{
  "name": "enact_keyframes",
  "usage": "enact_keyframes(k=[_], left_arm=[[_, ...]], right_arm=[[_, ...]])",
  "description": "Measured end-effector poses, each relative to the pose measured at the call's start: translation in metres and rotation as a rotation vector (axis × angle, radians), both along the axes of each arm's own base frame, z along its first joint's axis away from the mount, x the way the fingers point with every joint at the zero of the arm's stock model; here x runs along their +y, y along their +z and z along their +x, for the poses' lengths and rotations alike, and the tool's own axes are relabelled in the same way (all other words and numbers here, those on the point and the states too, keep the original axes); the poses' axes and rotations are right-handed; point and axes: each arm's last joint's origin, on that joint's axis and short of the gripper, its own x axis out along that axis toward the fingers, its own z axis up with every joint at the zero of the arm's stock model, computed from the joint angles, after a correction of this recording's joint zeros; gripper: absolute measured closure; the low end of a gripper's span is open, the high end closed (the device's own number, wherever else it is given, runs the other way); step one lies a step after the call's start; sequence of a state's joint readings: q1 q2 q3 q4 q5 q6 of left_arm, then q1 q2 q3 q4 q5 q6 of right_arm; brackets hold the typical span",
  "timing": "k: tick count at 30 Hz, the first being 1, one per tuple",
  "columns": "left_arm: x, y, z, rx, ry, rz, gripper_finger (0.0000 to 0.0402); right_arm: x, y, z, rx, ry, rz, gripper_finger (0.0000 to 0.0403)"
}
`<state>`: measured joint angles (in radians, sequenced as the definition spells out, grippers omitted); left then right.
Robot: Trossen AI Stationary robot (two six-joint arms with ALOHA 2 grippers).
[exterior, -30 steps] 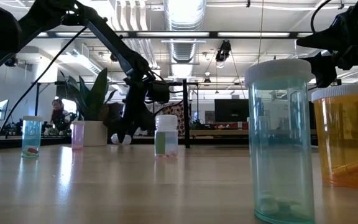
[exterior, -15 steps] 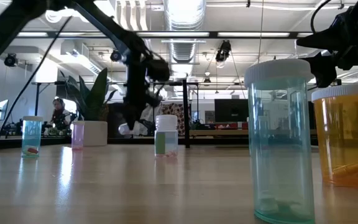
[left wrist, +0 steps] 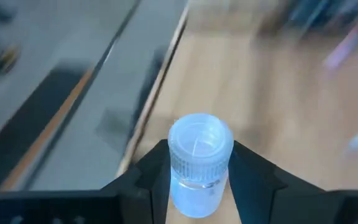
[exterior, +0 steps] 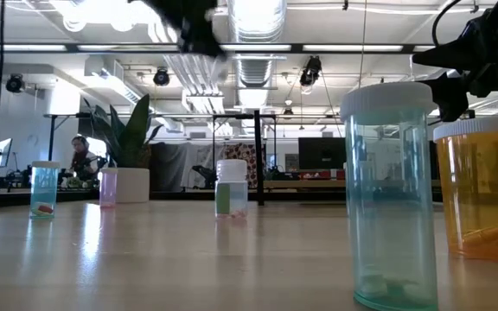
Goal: Pick and place medicine bottles onto shelf by color
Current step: Put the top transparent pill bottle on the shelf
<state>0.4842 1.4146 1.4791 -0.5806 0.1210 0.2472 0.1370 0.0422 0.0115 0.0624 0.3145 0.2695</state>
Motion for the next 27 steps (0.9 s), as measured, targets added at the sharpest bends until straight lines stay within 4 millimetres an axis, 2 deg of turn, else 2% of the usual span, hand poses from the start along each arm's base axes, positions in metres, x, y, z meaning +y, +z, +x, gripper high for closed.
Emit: enact_keyframes(k=[3,5,9,12,16,19,24,27], left_arm=[[-0.021,0.015,0.013,-0.212,-0.124,-0.070,0.0290],[-0.035,0.010,0.031,-0.274,-0.178,-0.090,0.0291],[-0.057,-0.021,0.080,-0.359,-0.258,-0.105,0.0291],[-0.064,-0.052,0.118,-0.418,-0.194,-0.083,0.0291],[-0.056,-0.087,0.164,-0.499,-0.042,-0.058,0.0291],[-0.047,-0.106,0.195,-0.545,0.068,-0.086,0.0291],[-0.023,-0.131,0.238,-0.475,0.294,0.016,0.0291],[-0.006,-0.140,0.257,-0.425,0.355,0.044,0.0291]], right_arm=[[0.000,0.000,0.000,0.000,0.000,0.000,0.0120],[0.000,0.000,0.000,0.000,0.000,0.000,0.0119],[0.000,0.000,0.000,0.000,0.000,0.000,0.0119],[0.000,0.000,0.000,0.000,0.001,0.000,0.0120],[0.000,0.000,0.000,0.000,0.000,0.000,0.0120],[0.000,0.000,0.000,0.000,0.000,0.000,0.0120],[0.000,0.000,0.000,0.000,0.000,0.000,0.0119],[0.000,0.000,0.000,0.000,0.000,0.000,0.0120]])
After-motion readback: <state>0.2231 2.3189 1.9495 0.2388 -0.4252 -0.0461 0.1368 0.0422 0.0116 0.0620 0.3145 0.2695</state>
